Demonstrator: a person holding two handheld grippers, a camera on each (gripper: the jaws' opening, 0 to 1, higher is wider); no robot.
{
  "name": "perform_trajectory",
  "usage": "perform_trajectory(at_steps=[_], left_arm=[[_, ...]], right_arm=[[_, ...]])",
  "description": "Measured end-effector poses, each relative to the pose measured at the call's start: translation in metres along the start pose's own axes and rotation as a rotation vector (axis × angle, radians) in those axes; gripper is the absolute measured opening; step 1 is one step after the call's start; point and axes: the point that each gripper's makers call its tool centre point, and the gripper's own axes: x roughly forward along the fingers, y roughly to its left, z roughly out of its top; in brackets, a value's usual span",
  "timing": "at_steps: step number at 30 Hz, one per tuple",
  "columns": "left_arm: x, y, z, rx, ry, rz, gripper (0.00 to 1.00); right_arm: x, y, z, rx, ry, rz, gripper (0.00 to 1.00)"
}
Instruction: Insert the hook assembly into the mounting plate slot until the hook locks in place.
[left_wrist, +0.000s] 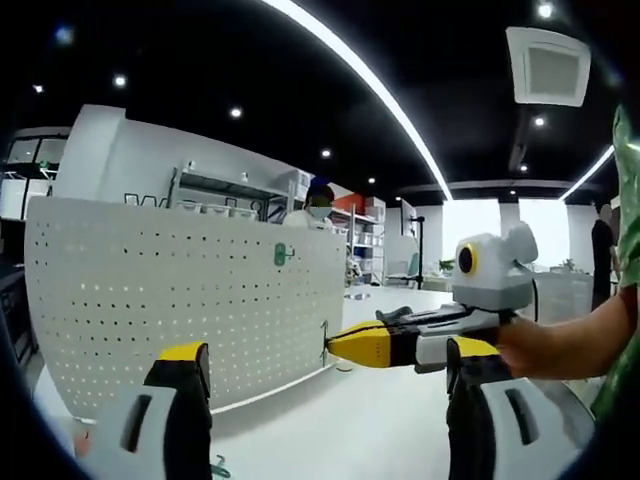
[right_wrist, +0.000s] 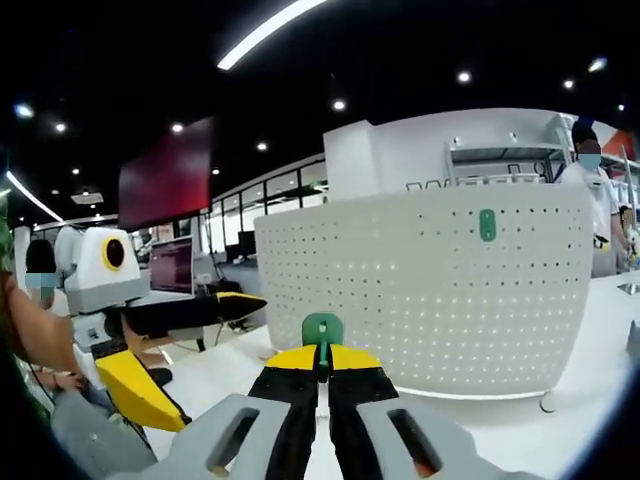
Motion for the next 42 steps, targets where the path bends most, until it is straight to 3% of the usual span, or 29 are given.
perform_trajectory(at_steps=[23,30,42], left_arm=[[-0.003,0.004,0.006,-0.011,-0.005,0.013,1.00],[-0.005,0.005,0.004,-0.011,0.005,0.016,1.00],[-0.009,0.012,0.003,-0.015,0.007,0.023,1.00]], right_arm=[[0.031,-0.039,0.036,-0.055,-0.038,-0.138,0.01],[0.043,-0.068,0.046,-0.122,-0.034,-0.249,0.01],[0.057,-0.115,0.070,-0.111,-0.063,-0.361,0.01]])
